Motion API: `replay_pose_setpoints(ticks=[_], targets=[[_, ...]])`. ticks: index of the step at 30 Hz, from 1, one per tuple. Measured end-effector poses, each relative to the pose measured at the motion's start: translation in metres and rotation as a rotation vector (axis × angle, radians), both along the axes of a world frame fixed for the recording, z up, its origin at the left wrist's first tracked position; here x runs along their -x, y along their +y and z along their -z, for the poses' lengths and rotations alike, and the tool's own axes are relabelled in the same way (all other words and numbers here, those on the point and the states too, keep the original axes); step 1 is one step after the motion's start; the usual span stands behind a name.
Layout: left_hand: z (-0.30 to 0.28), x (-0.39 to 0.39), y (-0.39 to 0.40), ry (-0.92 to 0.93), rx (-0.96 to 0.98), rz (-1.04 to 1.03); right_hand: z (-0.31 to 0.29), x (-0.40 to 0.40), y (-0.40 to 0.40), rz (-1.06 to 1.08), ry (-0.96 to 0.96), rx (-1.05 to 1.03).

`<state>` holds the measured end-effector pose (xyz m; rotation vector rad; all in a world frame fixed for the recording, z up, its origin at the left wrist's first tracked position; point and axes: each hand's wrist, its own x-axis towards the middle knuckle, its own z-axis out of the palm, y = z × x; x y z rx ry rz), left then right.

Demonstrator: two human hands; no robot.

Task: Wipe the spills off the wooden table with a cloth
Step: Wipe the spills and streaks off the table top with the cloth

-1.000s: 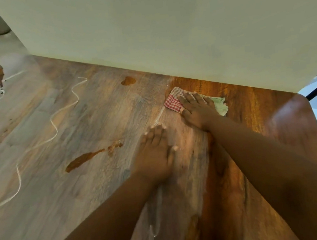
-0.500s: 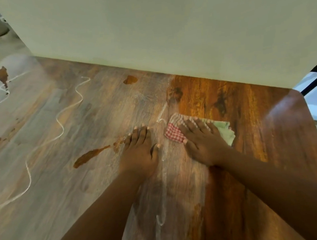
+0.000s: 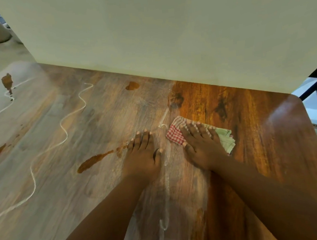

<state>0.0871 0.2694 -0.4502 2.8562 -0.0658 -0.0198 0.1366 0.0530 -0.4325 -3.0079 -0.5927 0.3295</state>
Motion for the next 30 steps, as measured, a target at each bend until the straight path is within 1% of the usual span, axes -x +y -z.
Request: replay_pose_setpoints(ticks=[5,10,14,16,19,21,23,25,26,27,28,30], targets=[[0.000,0.001,-0.001,-0.008,-0.001,-0.005,0.006,0.030,-0.001,-0.049,-0.016,-0.023],[0.002,0.002,-0.001,-0.025,-0.017,-0.015,0.010,0.011,-0.010,-0.091,-0.032,-0.026],[0.004,0.002,-0.002,-0.035,-0.010,-0.024,0.006,-0.019,-0.007,0.054,-0.055,-0.028],[0.004,0.001,-0.001,-0.040,-0.012,-0.020,0.007,-0.016,-0.001,0.077,-0.065,-0.003],[0.003,0.001,0.000,-0.047,-0.003,-0.021,0.007,0.014,0.003,0.038,-0.032,-0.011],[0.004,0.000,0.000,-0.044,0.002,-0.019,0.002,0.047,0.003,-0.018,-0.085,-0.029],[0.004,-0.002,0.000,-0.032,0.001,-0.022,0.003,0.085,0.004,-0.074,-0.083,-0.028],[0.003,-0.003,0.001,-0.027,-0.010,-0.017,0.005,0.119,0.008,-0.108,-0.184,0.024],[0.002,-0.003,0.001,-0.030,-0.014,-0.016,0.008,0.131,0.008,-0.135,-0.243,0.030],[0.001,-0.003,0.001,-0.031,-0.019,-0.013,0.009,0.139,0.009,-0.153,-0.262,0.005],[0.001,-0.002,0.000,-0.030,-0.020,-0.010,0.009,0.144,0.008,-0.159,-0.244,-0.021],[0.000,-0.001,-0.001,-0.029,0.001,-0.014,0.005,0.137,0.002,-0.149,-0.121,-0.008]])
